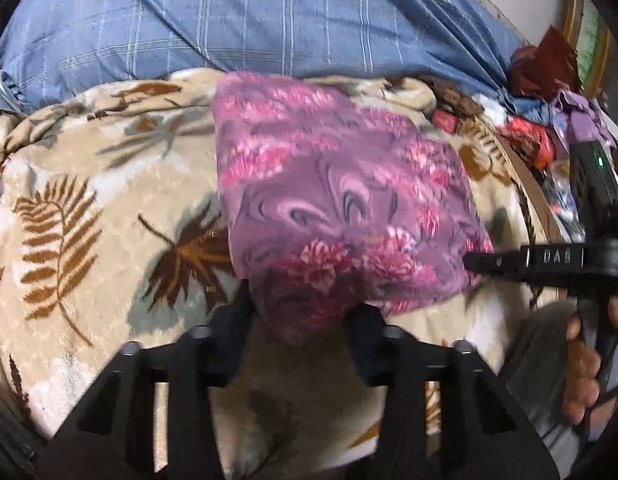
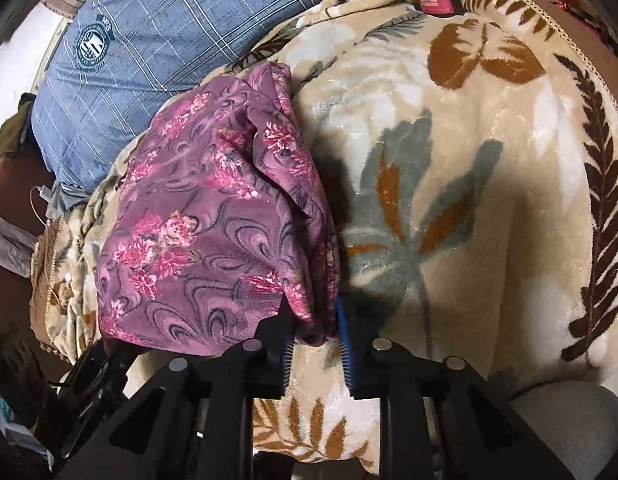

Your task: Fold small clothes

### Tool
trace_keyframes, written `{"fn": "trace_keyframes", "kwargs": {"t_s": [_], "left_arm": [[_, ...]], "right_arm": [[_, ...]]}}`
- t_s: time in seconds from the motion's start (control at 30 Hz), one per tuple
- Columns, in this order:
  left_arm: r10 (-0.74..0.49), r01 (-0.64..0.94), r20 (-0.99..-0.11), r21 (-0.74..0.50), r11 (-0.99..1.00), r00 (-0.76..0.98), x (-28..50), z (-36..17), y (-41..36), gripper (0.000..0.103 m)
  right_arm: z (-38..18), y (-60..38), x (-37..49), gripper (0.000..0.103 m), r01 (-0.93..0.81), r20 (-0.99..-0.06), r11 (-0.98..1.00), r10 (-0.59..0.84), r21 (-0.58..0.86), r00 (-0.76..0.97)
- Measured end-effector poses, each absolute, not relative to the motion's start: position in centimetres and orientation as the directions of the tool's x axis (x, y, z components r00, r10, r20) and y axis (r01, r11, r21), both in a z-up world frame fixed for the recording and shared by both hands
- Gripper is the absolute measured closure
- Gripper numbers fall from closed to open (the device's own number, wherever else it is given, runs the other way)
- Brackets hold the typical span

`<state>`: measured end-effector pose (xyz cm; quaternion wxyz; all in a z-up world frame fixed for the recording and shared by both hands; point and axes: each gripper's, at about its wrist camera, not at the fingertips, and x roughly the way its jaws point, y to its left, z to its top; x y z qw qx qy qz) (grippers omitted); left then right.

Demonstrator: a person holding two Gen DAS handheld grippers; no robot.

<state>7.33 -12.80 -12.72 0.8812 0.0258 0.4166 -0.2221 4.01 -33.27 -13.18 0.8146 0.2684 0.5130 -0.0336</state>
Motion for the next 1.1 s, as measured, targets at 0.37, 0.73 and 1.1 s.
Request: {"fn": "trace_keyframes", "kwargs": {"t_s": [0.37, 0.73, 1.1], "left_arm": [[-0.381, 0.377, -0.788, -0.205, 0.903, 0.484, 7.2, -13.3, -10.7, 0.087], [-0.634, 0.225, -0.699, -0.594, 0.772, 0.331, 12.7, -8.8, -5.5, 0.029], [-0.749, 0.122, -0.633, -0.742, 0.659, 0.195, 21.7, -16.1, -8.6, 0.029]], "right_arm": [[-13.1, -33.6, 4.0, 0.073, 0.321, -0.846, 0.849, 0.239, 0.421, 0.478], [-6.2, -35.9, 8.6, 0.026, 0.141, -0.729, 0.828, 0.382, 0.543, 0.568], [-13.6, -38.0, 13.5, 0.054, 0.229, -0.747, 0.752, 0.472, 0.618, 0.468]]}}
